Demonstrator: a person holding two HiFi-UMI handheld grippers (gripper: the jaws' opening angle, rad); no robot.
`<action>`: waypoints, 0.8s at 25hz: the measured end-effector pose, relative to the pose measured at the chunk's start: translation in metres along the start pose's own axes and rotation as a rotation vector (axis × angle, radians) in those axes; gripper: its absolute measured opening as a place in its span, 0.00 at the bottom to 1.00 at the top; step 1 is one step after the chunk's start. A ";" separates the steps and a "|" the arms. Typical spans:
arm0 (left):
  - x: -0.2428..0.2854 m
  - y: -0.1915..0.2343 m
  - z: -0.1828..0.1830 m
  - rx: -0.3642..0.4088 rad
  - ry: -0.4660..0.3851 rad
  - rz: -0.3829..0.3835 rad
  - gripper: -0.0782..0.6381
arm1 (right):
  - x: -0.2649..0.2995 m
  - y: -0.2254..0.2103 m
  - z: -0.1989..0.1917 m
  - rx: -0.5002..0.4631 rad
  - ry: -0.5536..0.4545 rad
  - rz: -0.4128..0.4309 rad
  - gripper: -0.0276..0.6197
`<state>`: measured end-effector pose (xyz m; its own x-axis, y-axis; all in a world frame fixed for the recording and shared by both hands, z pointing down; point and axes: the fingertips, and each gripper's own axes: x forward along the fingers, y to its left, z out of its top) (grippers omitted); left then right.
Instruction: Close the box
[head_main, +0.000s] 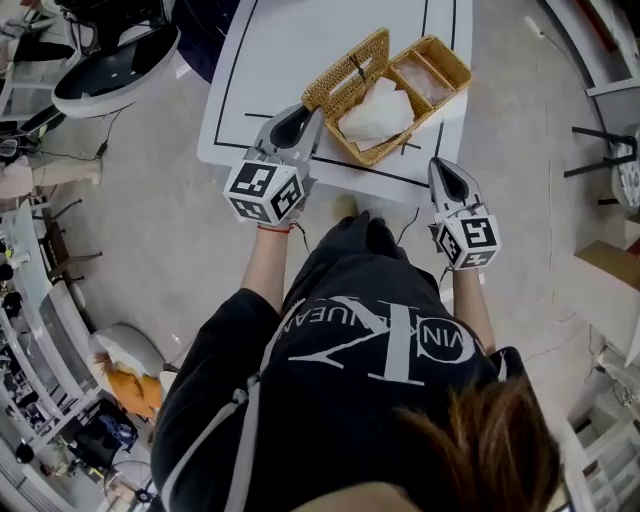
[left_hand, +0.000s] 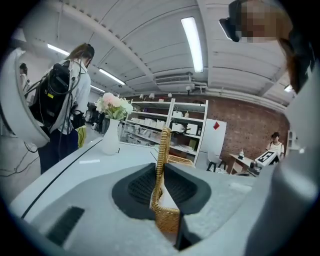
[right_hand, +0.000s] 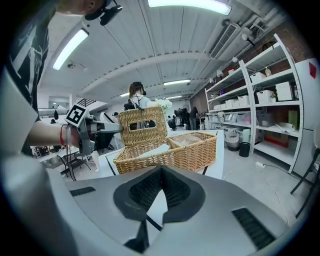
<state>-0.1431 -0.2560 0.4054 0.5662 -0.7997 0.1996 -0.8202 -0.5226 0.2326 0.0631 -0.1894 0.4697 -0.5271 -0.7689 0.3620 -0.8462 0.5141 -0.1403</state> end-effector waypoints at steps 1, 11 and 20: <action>0.000 -0.003 0.000 0.010 0.004 -0.005 0.18 | -0.001 0.000 0.001 0.000 -0.003 0.001 0.04; -0.004 -0.024 -0.001 0.092 0.033 -0.019 0.21 | -0.009 0.002 -0.002 0.003 -0.017 0.014 0.04; -0.011 -0.042 -0.003 0.135 0.034 -0.015 0.23 | -0.024 0.001 -0.009 0.011 -0.026 0.017 0.04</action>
<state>-0.1146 -0.2243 0.3965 0.5794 -0.7820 0.2298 -0.8136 -0.5717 0.1061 0.0754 -0.1672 0.4692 -0.5428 -0.7699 0.3356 -0.8380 0.5228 -0.1562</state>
